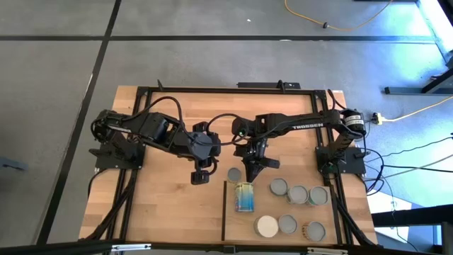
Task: Pick and place cans onto a shelf
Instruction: Put the blue canned cherries on the shelf
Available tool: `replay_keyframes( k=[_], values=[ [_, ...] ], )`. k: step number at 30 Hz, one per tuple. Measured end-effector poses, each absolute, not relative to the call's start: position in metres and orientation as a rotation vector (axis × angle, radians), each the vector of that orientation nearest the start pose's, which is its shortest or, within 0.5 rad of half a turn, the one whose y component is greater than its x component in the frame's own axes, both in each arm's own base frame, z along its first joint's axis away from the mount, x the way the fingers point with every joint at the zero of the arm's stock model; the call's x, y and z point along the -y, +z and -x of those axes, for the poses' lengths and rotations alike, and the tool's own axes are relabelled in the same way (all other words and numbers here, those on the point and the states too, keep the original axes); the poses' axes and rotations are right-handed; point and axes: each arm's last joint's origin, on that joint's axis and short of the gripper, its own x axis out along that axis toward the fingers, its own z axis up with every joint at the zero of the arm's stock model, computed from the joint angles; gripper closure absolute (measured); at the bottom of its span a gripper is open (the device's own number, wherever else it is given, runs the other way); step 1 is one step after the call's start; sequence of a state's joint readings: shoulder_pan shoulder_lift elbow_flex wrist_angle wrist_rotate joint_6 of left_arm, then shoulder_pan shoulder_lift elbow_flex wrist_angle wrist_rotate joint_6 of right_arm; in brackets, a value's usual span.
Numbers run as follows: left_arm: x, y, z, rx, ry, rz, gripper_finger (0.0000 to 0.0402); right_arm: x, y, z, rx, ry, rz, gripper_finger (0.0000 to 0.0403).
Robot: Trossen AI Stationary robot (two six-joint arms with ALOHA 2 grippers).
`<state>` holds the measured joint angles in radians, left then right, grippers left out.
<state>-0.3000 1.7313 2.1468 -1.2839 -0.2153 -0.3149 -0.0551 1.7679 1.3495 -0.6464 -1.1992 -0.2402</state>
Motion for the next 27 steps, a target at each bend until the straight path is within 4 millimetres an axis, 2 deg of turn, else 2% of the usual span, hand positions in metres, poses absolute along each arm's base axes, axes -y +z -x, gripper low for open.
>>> replay_keyframes(
  k=[5, 9, 21, 27],
  values=[
    [0.092, 0.444, -0.310, -0.852, 0.038, 0.069, 0.0328, -0.007, 0.249, -0.359, -0.768, 1.117, -0.455, 0.0352],
    [0.101, 0.443, -0.308, -0.876, -0.065, 0.095, 0.0328, -0.007, 0.249, -0.359, -0.770, 1.116, -0.457, 0.0352],
    [0.161, 0.410, -0.333, -0.926, -0.300, 0.022, 0.0328, -0.009, 0.249, -0.359, -0.784, 1.096, -0.449, 0.0352],
    [0.187, 0.397, -0.349, -0.859, -0.342, 0.028, 0.0328, -0.010, 0.248, -0.360, -0.803, 1.065, -0.435, 0.0352]
  ],
)
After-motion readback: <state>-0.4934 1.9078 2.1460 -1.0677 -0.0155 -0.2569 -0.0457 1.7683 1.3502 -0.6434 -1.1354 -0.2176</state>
